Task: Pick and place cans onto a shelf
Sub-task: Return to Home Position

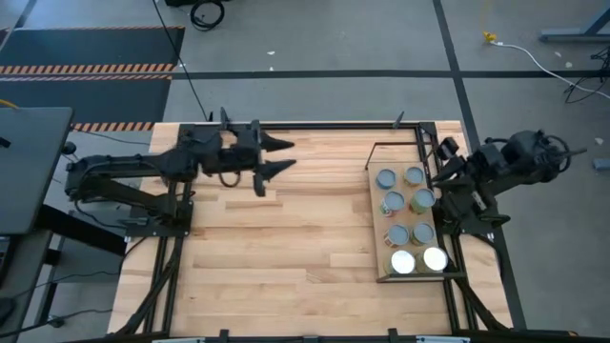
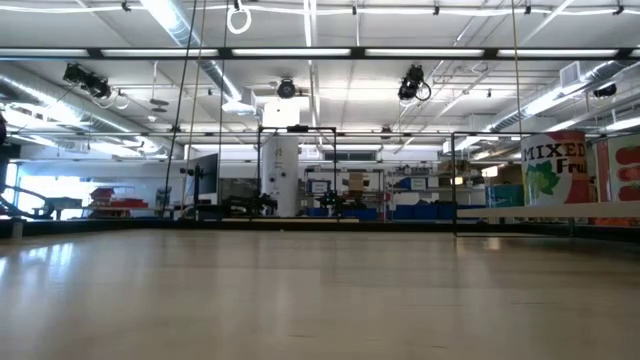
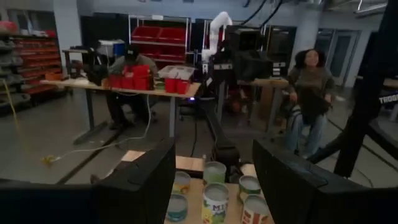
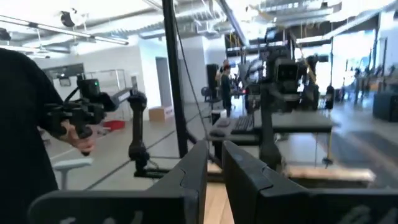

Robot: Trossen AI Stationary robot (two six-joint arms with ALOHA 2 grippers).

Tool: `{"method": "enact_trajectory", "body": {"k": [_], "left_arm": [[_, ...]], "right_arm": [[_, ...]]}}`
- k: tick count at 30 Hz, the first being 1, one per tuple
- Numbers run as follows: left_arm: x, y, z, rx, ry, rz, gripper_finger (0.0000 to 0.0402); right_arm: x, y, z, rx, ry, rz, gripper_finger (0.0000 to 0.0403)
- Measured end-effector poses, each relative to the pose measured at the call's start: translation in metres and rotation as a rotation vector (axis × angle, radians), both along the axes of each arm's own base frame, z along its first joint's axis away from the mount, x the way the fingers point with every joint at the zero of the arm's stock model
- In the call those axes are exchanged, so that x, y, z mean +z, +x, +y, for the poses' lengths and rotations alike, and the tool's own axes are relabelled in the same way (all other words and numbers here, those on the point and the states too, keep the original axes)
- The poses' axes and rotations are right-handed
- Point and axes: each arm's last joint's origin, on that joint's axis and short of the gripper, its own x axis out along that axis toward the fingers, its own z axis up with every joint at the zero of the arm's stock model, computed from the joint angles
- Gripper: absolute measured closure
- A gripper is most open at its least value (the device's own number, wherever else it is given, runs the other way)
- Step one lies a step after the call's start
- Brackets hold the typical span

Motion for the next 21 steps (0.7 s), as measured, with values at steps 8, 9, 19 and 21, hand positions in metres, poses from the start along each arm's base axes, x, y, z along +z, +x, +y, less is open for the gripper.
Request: {"method": "enact_trajectory", "body": {"k": [8,9,19,21], "left_arm": [[-0.036,0.045,0.004,-0.002,-0.026,0.065,0.0184],[-0.036,0.048,0.006,0.001,-0.035,0.04,0.0184],[-0.083,0.035,0.028,0.066,-0.13,-0.035,0.0184],[-0.099,0.016,0.03,0.079,-0.159,-0.099,0.0184]], "right_arm": [[-0.036,-0.016,-0.007,-0.012,0.2,0.018,0.0347],[-0.036,-0.02,-0.009,-0.012,0.184,0.001,0.0347],[-0.031,-0.07,-0.025,0.016,0.107,-0.122,0.0347],[-0.031,-0.074,-0.027,-0.001,0.118,-0.127,0.0347]]}}
